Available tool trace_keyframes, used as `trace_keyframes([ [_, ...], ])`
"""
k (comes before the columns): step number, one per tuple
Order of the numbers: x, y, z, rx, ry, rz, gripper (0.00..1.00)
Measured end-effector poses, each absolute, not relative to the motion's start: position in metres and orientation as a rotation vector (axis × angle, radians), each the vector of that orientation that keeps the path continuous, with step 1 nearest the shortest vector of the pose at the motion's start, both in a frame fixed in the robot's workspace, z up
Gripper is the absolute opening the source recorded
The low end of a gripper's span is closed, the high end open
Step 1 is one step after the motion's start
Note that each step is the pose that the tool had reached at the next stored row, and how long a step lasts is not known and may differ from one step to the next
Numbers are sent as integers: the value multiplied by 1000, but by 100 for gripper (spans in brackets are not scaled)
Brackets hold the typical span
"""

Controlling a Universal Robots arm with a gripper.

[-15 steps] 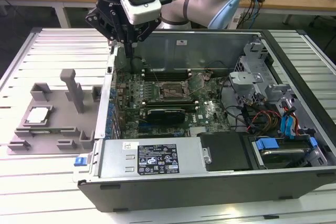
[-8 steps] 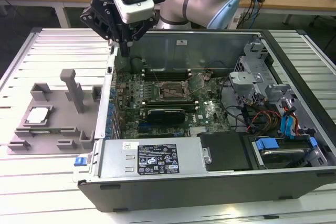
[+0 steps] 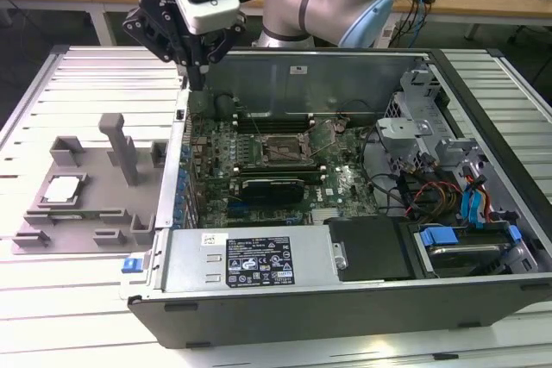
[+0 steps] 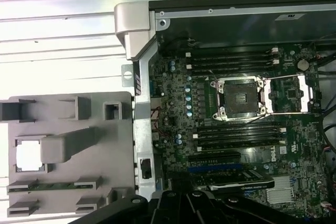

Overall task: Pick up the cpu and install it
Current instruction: 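Reach for the cpu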

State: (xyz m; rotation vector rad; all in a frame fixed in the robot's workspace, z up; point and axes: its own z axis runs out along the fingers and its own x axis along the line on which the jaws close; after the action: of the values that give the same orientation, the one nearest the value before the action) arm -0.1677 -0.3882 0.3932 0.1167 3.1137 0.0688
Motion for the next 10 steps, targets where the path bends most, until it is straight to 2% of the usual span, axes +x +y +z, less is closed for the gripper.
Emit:
trace_keyframes([
  [10,-179,-376,393,117,3114,69,11],
])
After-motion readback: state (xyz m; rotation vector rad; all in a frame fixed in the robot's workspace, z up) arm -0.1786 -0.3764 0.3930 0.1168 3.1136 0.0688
